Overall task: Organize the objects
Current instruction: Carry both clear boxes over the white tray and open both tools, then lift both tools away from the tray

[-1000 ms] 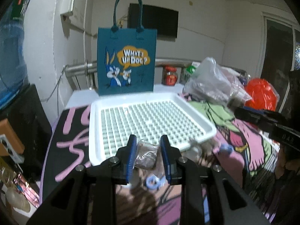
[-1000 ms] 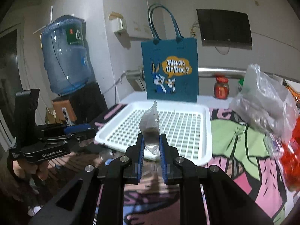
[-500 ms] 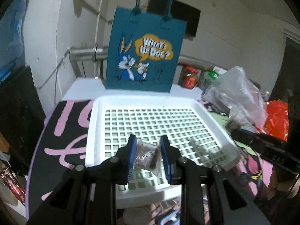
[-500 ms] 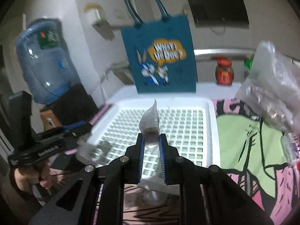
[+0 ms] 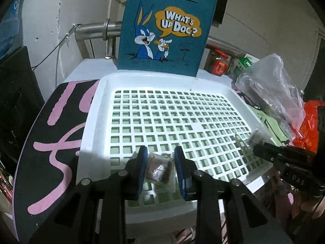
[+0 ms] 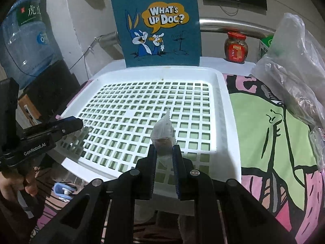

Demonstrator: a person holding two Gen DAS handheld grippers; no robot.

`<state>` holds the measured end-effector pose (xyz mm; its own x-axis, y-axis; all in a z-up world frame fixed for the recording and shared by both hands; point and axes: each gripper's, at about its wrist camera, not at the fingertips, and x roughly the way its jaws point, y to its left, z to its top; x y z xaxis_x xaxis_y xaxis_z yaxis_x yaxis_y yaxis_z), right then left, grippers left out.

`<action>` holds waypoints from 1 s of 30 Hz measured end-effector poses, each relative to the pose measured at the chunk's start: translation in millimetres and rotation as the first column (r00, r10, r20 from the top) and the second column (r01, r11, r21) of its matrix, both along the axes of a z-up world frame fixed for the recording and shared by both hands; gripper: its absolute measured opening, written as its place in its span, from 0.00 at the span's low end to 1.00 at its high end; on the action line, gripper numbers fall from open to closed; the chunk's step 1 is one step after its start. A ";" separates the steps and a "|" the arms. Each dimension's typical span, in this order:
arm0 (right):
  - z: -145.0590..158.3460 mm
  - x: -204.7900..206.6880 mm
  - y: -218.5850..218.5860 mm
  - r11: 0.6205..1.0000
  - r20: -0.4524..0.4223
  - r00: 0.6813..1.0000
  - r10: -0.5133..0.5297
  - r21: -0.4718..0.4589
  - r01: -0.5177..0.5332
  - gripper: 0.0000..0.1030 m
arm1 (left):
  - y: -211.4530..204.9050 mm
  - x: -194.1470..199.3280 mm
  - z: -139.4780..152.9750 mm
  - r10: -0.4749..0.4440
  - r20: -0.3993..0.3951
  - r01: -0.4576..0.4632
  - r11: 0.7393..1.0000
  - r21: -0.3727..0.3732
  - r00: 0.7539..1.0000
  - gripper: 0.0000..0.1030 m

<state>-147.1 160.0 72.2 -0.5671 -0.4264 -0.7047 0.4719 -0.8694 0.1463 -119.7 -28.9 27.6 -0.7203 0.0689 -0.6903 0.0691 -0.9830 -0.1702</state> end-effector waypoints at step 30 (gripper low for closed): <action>57.6 78.2 38.3 0.981 -0.264 0.960 -0.097 -0.185 0.048 0.75 | 0.9 75.7 45.0 -0.019 -0.198 0.023 1.000 0.019 0.980 0.73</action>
<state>-69.0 198.3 129.9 -0.7600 -0.4799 -0.4382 0.4516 -0.8749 0.1750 -44.1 -28.0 72.7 -0.8406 0.0984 -0.5327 0.0113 -0.9800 -0.1989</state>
